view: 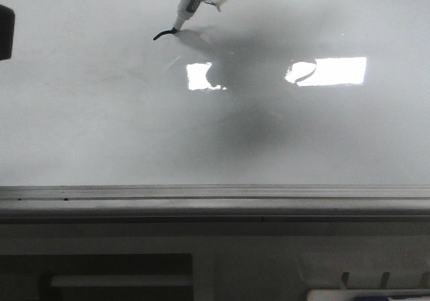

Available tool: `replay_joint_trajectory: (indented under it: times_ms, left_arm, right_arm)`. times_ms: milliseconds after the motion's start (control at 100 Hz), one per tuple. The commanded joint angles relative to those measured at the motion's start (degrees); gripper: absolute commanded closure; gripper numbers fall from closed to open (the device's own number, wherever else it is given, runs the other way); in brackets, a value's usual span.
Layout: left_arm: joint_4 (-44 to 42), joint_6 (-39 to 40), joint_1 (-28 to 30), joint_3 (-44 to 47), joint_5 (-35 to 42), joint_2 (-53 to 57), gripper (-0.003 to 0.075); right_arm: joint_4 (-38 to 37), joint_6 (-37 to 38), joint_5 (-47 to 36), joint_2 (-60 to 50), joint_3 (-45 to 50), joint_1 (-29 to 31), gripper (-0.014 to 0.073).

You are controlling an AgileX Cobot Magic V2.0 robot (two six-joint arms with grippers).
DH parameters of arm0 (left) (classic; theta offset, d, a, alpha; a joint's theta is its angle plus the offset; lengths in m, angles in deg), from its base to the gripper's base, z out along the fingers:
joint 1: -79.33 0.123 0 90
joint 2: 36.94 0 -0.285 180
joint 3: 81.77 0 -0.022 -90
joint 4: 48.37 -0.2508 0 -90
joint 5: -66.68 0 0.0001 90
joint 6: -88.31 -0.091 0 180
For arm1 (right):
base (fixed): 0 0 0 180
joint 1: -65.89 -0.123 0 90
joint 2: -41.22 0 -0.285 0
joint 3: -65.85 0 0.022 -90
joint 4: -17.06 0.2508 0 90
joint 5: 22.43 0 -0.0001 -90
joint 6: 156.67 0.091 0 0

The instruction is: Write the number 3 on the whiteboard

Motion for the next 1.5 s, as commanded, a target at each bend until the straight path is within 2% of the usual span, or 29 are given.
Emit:
replay_joint_trajectory:
  times_ms: [0, 270, 610, 810, 980, 1190, 1370, 1490]
  left_arm:
    - [0.73, 0.3, 0.32, -1.39, 3.72, -0.01, 0.03]
    - [0.73, 0.3, 0.32, -1.39, 3.72, -0.01, 0.03]
    - [0.73, 0.3, 0.32, -1.39, 3.72, -0.01, 0.03]
    - [0.73, 0.3, 0.32, -1.39, 3.62, -0.01, 0.03]
    - [0.73, 0.3, 0.32, -1.39, 3.62, -0.01, 0.03]
    - [0.73, 0.3, 0.32, -1.39, 3.62, -0.01, 0.03]
    - [0.73, 0.3, 0.32, -1.39, 2.84, -0.01, 0.03]
    - [0.11, 0.3, 0.32, -1.39, 2.71, -0.01, 0.03]
  right_arm:
    - [-4.79, 0.33, 2.34, -1.13, -1.15, 1.05, 0.0655]
    - [-2.61, 0.94, 2.83, -0.66, 3.1, -1.48, 0.0655]
    - [-2.16, 1.83, 0.99, 0.99, 3.2, -3.2, 0.0655]
    - [-2.97, 2.14, 5.36, -0.87, 3.2, -3.2, 0.0655]
    - [0.87, 2.14, 8.07, -1.14, 3.48, -3.76, 0.0655]
    - [1.25, 2.14, 1.95, 1.91, 4.91, -9.1, 0.0655]
    - [1.83, 2.14, -2.49, 4.61, 4.1, -9.45, 0.0655]
    - [2.35, 2.14, -2.17, 2.76, 4.1, -9.59, 0.0655]
